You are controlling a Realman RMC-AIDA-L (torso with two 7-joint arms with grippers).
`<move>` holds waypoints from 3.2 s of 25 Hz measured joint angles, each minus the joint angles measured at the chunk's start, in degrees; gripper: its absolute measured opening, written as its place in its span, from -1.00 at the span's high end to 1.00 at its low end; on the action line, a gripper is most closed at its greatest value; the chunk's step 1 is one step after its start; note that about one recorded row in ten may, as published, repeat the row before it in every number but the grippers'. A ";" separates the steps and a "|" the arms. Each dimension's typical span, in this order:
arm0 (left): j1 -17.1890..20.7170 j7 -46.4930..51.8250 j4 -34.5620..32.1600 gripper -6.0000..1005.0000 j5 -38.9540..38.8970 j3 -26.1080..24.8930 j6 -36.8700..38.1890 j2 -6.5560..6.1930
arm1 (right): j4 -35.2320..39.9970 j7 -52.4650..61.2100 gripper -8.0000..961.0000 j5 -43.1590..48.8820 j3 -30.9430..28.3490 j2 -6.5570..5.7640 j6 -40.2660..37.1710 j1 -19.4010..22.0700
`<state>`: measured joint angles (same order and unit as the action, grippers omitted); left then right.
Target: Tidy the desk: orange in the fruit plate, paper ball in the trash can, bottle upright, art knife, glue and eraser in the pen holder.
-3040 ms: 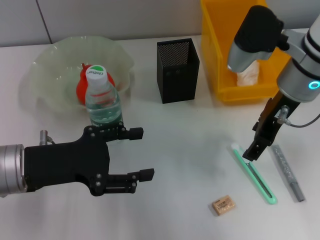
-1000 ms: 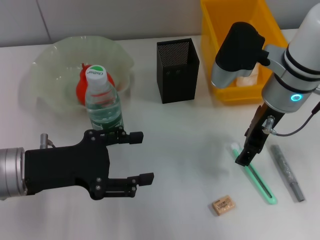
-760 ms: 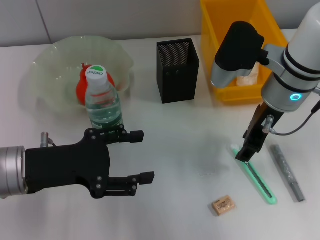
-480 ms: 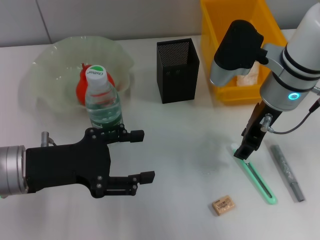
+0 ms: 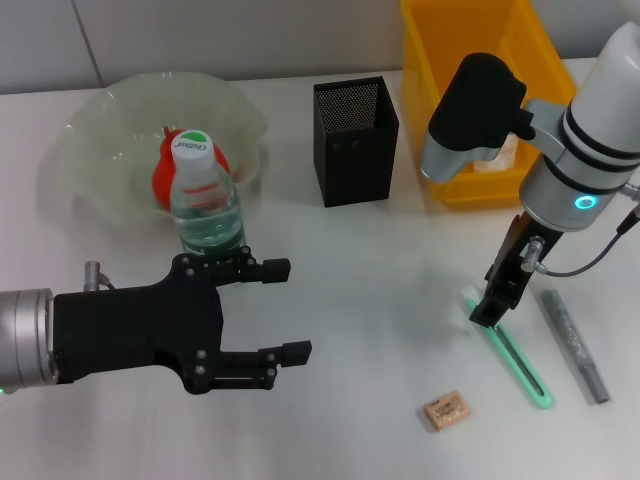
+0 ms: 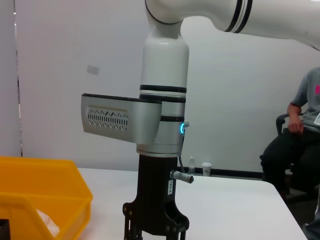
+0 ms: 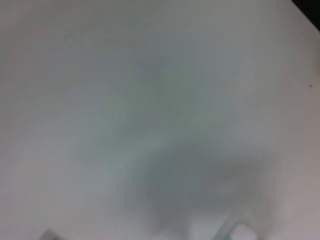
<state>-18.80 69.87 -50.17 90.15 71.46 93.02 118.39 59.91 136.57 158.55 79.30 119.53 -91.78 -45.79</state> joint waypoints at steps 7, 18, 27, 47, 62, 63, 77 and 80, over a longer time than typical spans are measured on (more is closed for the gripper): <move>-0.18 0.00 0.08 -0.61 0.31 0.00 -0.05 0.10 | -0.29 0.00 -0.24 -0.73 0.40 0.00 -0.15 0.07; -0.18 0.00 0.08 -0.61 0.38 0.00 -0.13 0.09 | -0.30 1.09 -0.21 -1.19 1.33 0.00 -0.34 0.09; -0.18 -0.11 0.08 -0.61 0.42 0.00 -0.12 0.09 | -0.31 1.15 -0.19 -1.24 1.83 0.00 -0.64 0.34; -0.18 0.00 -0.25 -0.61 0.47 0.00 0.19 0.09 | -0.32 2.15 -0.05 -1.15 1.82 0.00 -0.86 0.52; -0.18 -0.02 -0.27 -0.61 0.46 0.00 0.32 0.09 | -1.19 2.48 0.17 -1.17 1.82 0.00 -0.74 0.52; -0.18 -0.03 -0.28 -0.61 0.46 0.00 0.32 0.09 | -1.41 2.50 0.18 -1.17 1.82 0.00 -0.66 0.50; -0.18 -0.16 -0.17 -0.61 0.46 0.00 0.51 0.08 | -1.91 2.99 0.28 -1.09 2.95 0.00 -0.39 0.35; -0.18 -0.22 -0.11 -0.61 0.46 0.00 0.63 0.09 | -1.91 3.49 0.30 -1.09 3.28 0.00 -0.36 0.35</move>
<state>-18.98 69.65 -50.29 90.61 71.45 93.65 118.47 58.00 140.06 157.46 82.58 119.53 -92.14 -45.44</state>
